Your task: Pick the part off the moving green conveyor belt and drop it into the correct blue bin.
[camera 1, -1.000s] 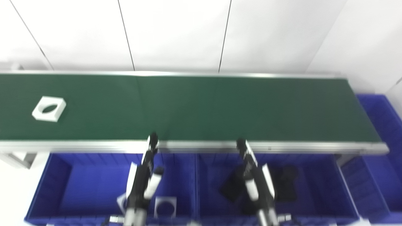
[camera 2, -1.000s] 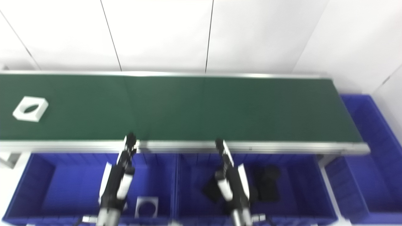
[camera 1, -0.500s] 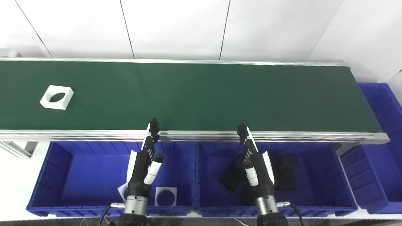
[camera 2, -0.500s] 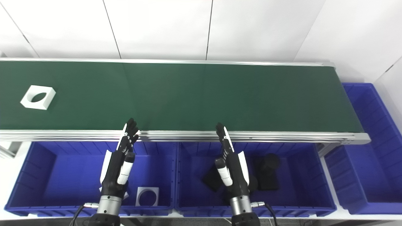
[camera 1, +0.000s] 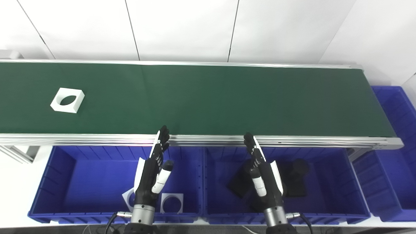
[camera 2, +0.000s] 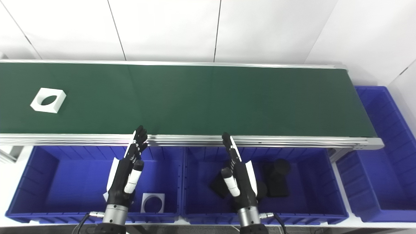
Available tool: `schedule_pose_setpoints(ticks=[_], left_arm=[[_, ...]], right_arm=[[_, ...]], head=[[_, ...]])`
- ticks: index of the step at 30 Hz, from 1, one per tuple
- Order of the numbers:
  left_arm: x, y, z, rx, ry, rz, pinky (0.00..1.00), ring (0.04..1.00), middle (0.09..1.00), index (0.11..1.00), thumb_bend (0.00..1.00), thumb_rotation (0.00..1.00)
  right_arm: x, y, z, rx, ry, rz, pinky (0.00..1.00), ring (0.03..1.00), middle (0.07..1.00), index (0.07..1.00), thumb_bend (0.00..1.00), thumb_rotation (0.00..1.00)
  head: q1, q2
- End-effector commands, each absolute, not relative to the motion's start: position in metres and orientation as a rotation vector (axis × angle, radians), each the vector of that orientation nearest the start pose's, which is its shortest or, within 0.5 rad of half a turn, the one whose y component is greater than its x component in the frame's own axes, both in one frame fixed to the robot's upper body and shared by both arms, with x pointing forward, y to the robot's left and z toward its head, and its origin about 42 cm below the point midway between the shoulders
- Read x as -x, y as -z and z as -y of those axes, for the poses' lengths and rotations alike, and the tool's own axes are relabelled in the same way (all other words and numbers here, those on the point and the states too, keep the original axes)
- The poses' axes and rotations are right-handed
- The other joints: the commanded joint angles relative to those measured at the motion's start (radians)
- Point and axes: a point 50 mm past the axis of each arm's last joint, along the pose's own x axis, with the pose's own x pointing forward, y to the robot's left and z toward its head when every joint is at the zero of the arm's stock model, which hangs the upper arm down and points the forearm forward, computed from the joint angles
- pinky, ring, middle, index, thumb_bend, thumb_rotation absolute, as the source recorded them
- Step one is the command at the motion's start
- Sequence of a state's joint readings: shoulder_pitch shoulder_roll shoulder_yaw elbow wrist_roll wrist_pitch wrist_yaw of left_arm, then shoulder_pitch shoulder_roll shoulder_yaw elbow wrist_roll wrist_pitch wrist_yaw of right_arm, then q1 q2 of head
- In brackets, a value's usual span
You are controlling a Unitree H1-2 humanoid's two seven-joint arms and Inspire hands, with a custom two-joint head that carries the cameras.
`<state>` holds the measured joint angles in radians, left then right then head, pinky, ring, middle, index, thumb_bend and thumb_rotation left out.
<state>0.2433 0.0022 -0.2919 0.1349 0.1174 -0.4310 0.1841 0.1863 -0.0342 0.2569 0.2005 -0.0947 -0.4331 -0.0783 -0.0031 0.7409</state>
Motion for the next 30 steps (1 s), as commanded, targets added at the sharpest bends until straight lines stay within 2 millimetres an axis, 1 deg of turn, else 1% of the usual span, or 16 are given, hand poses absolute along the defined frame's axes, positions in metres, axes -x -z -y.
schedule_pose_setpoints(ticks=[1, 5, 9, 12, 13, 14, 15, 16, 17, 18, 19, 21, 25, 26, 27, 30], left_arm=[[-0.185, -0.042, -0.150, -0.025, 0.082, 0.134, 0.95, 0.965, 0.974, 0.974, 0.75, 0.94], [-0.184, -0.042, -0.150, -0.029, 0.080, 0.134, 0.94, 0.959, 0.970, 0.972, 0.75, 0.94], [-0.184, -0.039, -0.149, -0.034, 0.075, 0.124, 0.92, 0.948, 0.965, 0.968, 0.76, 0.93], [-0.183, -0.035, -0.147, -0.031, 0.075, 0.110, 0.92, 0.946, 0.965, 0.967, 0.78, 0.93], [-0.183, -0.034, -0.146, -0.031, 0.075, 0.106, 0.92, 0.947, 0.966, 0.968, 0.78, 0.92], [-0.182, -0.032, -0.145, -0.037, 0.074, 0.101, 0.91, 0.944, 0.964, 0.966, 0.79, 0.93], [-0.182, -0.031, -0.145, -0.042, 0.073, 0.098, 0.91, 0.943, 0.964, 0.966, 0.79, 0.93], [-0.181, -0.029, -0.144, -0.050, 0.072, 0.094, 0.91, 0.941, 0.963, 0.965, 0.79, 0.93], [-0.181, -0.028, -0.143, -0.055, 0.071, 0.091, 0.90, 0.938, 0.962, 0.962, 0.80, 0.93], [-0.181, -0.026, -0.141, -0.056, 0.069, 0.086, 0.90, 0.935, 0.961, 0.960, 0.80, 0.93], [-0.180, -0.025, -0.140, -0.058, 0.067, 0.082, 0.89, 0.932, 0.959, 0.953, 0.80, 0.92], [-0.180, -0.022, -0.138, -0.060, 0.066, 0.071, 0.88, 0.928, 0.955, 0.945, 0.80, 0.91], [-0.180, -0.016, -0.134, -0.062, 0.074, 0.054, 0.89, 0.935, 0.958, 0.950, 0.82, 0.91], [-0.180, -0.016, -0.134, -0.064, 0.074, 0.053, 0.90, 0.936, 0.959, 0.950, 0.82, 0.91], [-0.180, -0.015, -0.133, -0.064, 0.074, 0.050, 0.89, 0.935, 0.958, 0.949, 0.82, 0.91], [-0.182, -0.013, -0.132, -0.066, 0.073, 0.048, 0.88, 0.927, 0.951, 0.941, 0.84, 0.89]], right_arm=[[-0.203, -0.035, 0.160, 0.055, -0.173, 0.123, 0.99, 0.973, 0.965, 0.971, 0.84, 1.00], [-0.202, -0.034, 0.161, 0.060, -0.172, 0.121, 0.99, 0.976, 0.966, 0.972, 0.85, 1.00], [-0.202, -0.032, 0.161, 0.068, -0.170, 0.112, 0.98, 0.972, 0.968, 0.974, 0.85, 1.00], [-0.202, -0.028, 0.163, 0.068, -0.172, 0.097, 0.98, 0.971, 0.965, 0.974, 0.85, 1.00], [-0.202, -0.027, 0.163, 0.067, -0.174, 0.093, 0.99, 0.974, 0.968, 0.977, 0.84, 1.00], [-0.201, -0.025, 0.164, 0.065, -0.175, 0.086, 0.99, 0.974, 0.968, 0.978, 0.84, 1.00], [-0.201, -0.024, 0.165, 0.065, -0.175, 0.081, 0.99, 0.974, 0.968, 0.978, 0.84, 1.00], [-0.201, -0.022, 0.167, 0.063, -0.176, 0.073, 0.99, 0.973, 0.968, 0.979, 0.84, 1.00], [-0.200, -0.021, 0.168, 0.063, -0.176, 0.068, 0.99, 0.974, 0.968, 0.981, 0.84, 1.00], [-0.200, -0.019, 0.170, 0.061, -0.176, 0.060, 1.00, 0.974, 0.968, 0.982, 0.85, 1.00], [-0.200, -0.018, 0.171, 0.059, -0.175, 0.055, 1.00, 0.973, 0.969, 0.984, 0.84, 1.00], [-0.201, -0.014, 0.173, 0.057, -0.174, 0.042, 1.00, 0.971, 0.973, 0.987, 0.83, 1.00], [-0.202, -0.010, 0.176, 0.065, -0.169, 0.025, 0.99, 0.968, 0.978, 0.989, 0.81, 1.00], [-0.202, -0.009, 0.176, 0.067, -0.168, 0.024, 0.98, 0.966, 0.977, 0.988, 0.81, 1.00], [-0.203, -0.008, 0.177, 0.068, -0.168, 0.021, 0.99, 0.966, 0.977, 0.990, 0.79, 1.00], [-0.204, -0.006, 0.177, 0.063, -0.171, 0.012, 1.00, 0.972, 0.977, 0.994, 0.81, 1.00]], head=[[0.001, -0.002], [0.002, -0.007], [0.021, -0.036], [0.056, -0.071], [0.056, -0.071], [0.078, -0.091], [0.081, -0.094], [0.106, -0.115], [0.106, -0.115], [0.132, -0.139], [0.132, -0.139], [0.155, -0.170], [0.167, -0.204], [0.167, -0.204], [0.171, -0.218], [0.177, -0.230]])
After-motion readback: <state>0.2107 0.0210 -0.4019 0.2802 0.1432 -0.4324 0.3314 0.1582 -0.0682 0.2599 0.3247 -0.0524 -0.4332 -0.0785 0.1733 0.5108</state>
